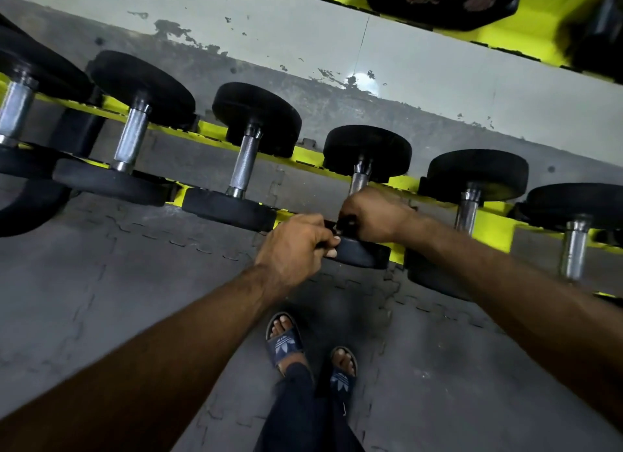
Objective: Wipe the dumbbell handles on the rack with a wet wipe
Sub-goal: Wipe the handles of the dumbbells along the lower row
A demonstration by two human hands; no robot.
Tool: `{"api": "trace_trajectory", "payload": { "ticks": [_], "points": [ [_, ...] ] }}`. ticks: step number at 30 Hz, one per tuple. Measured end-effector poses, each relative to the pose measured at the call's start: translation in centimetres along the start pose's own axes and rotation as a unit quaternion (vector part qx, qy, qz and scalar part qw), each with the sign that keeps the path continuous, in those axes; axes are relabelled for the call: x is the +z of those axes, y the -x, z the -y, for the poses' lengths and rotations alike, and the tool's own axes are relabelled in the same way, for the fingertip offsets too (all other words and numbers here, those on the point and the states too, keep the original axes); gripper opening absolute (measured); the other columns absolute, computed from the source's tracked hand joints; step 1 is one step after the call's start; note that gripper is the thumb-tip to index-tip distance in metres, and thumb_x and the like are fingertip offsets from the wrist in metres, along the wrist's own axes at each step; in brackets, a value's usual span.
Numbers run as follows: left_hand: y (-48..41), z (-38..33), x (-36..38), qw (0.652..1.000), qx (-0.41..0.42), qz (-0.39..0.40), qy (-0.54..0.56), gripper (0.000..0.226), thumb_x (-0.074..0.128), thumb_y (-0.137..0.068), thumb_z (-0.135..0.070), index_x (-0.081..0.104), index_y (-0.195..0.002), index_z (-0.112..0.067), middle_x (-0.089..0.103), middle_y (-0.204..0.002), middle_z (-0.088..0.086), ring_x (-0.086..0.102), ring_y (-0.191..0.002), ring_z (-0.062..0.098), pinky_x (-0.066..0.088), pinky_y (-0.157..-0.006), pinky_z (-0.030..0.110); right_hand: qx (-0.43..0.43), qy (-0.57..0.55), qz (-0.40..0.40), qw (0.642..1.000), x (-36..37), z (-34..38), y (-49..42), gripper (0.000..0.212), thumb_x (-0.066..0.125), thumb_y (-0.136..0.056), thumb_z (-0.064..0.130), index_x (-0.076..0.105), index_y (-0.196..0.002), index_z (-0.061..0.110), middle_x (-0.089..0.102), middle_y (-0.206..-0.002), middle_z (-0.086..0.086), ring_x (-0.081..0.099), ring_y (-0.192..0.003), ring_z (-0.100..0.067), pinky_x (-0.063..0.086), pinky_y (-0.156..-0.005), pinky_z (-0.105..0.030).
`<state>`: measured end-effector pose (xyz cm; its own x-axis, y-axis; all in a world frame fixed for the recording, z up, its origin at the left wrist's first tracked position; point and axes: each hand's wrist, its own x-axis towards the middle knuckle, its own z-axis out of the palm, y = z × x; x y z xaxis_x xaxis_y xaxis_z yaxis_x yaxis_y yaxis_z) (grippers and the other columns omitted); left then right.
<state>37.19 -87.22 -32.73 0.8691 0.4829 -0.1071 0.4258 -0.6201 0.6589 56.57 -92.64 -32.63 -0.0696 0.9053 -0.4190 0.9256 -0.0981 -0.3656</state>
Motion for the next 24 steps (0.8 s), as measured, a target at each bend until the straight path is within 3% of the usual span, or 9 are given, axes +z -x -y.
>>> {"api": "trace_trajectory", "payload": {
  "ticks": [2, 4, 6, 9, 12, 17, 21, 24],
  "points": [
    [-0.1, -0.1, -0.2, 1.0, -0.001, 0.008, 0.003, 0.006, 0.079, -0.079, -0.014, 0.076, -0.084, -0.016, 0.059, -0.08, -0.006, 0.056, -0.079, 0.016, 0.053, -0.068, 0.034, 0.065, -0.082, -0.075, 0.992, 1.4, -0.7, 1.6, 0.004, 0.074, -0.075, 0.01, 0.075, -0.079, 0.011, 0.071, -0.075, -0.005, 0.064, -0.068, -0.022, 0.047, -0.058, -0.028],
    [-0.2, -0.1, -0.4, 1.0, -0.002, 0.016, 0.007, 0.008, 0.079, -0.078, -0.01, 0.076, -0.085, -0.015, 0.06, -0.081, -0.005, 0.054, -0.079, 0.013, 0.053, -0.071, 0.03, 0.189, -0.178, -0.107, 0.96, 3.3, -1.6, 2.6, 0.006, 0.077, -0.072, 0.007, 0.074, -0.069, 0.012, 0.07, -0.069, 0.002, 0.065, -0.065, -0.014, 0.056, -0.062, -0.033],
    [-0.3, -0.1, -0.4, 1.0, -0.002, 0.022, 0.011, 0.013, 0.079, -0.077, -0.007, 0.077, -0.088, -0.014, 0.061, -0.082, -0.006, 0.051, -0.08, 0.009, 0.049, -0.073, 0.025, 0.293, -0.267, -0.11, 0.911, 5.1, -2.3, 3.0, 0.016, 0.073, -0.073, 0.001, 0.073, -0.065, 0.015, 0.07, -0.068, 0.01, 0.068, -0.069, -0.009, 0.059, -0.066, -0.033],
    [-0.4, 0.1, -0.3, 1.0, 0.002, 0.022, 0.007, 0.017, 0.081, -0.073, -0.005, 0.077, -0.085, -0.016, 0.055, -0.078, -0.011, 0.052, -0.077, 0.011, 0.048, -0.068, 0.026, 0.375, -0.42, -0.113, 0.818, 6.1, -2.4, 2.0, 0.033, 0.06, -0.084, -0.008, 0.071, -0.062, 0.014, 0.07, -0.065, 0.0, 0.067, -0.062, -0.013, 0.057, -0.058, -0.027],
    [-0.4, 0.3, -0.4, 1.0, -0.002, 0.022, 0.006, 0.018, 0.08, -0.07, -0.002, 0.076, -0.082, -0.015, 0.058, -0.078, -0.009, 0.054, -0.077, 0.012, 0.046, -0.066, 0.024, 0.392, -0.522, -0.071, 0.754, 5.1, -1.6, 0.8, 0.037, 0.048, -0.095, -0.008, 0.065, -0.068, 0.011, 0.064, -0.068, -0.007, 0.058, -0.053, -0.012, 0.05, -0.049, -0.021],
    [-0.4, -0.2, -0.6, 1.0, -0.005, 0.029, 0.007, 0.018, 0.08, -0.072, -0.002, 0.076, -0.082, -0.016, 0.053, -0.078, -0.013, 0.052, -0.079, 0.01, 0.046, -0.068, 0.023, 0.368, -0.635, 0.039, 0.678, 3.9, -2.3, 1.0, 0.026, 0.044, -0.098, 0.001, 0.069, -0.091, 0.002, 0.067, -0.081, -0.009, 0.062, -0.071, -0.019, 0.053, -0.07, -0.028],
    [-0.5, -0.2, -0.8, 0.999, -0.007, 0.037, 0.009, 0.018, 0.08, -0.073, -0.002, 0.077, -0.084, -0.016, 0.053, -0.078, -0.014, 0.053, -0.081, 0.011, 0.049, -0.07, 0.027, 0.353, -0.636, 0.03, 0.685, 4.6, -2.9, 1.1, 0.023, 0.054, -0.09, -0.009, 0.071, -0.104, -0.003, 0.073, -0.09, -0.01, 0.067, -0.079, -0.017, 0.058, -0.071, -0.024],
    [-0.5, -0.2, -0.7, 0.999, -0.007, 0.034, 0.012, 0.019, 0.081, -0.072, -0.002, 0.077, -0.084, -0.016, 0.05, -0.078, -0.016, 0.05, -0.08, 0.009, 0.046, -0.069, 0.024, 0.377, -0.634, 0.015, 0.675, 5.0, -3.0, 0.5, 0.028, 0.045, -0.093, -0.014, 0.071, -0.1, -0.003, 0.07, -0.086, -0.012, 0.064, -0.072, -0.017, 0.058, -0.062, -0.02]
  ]
}}
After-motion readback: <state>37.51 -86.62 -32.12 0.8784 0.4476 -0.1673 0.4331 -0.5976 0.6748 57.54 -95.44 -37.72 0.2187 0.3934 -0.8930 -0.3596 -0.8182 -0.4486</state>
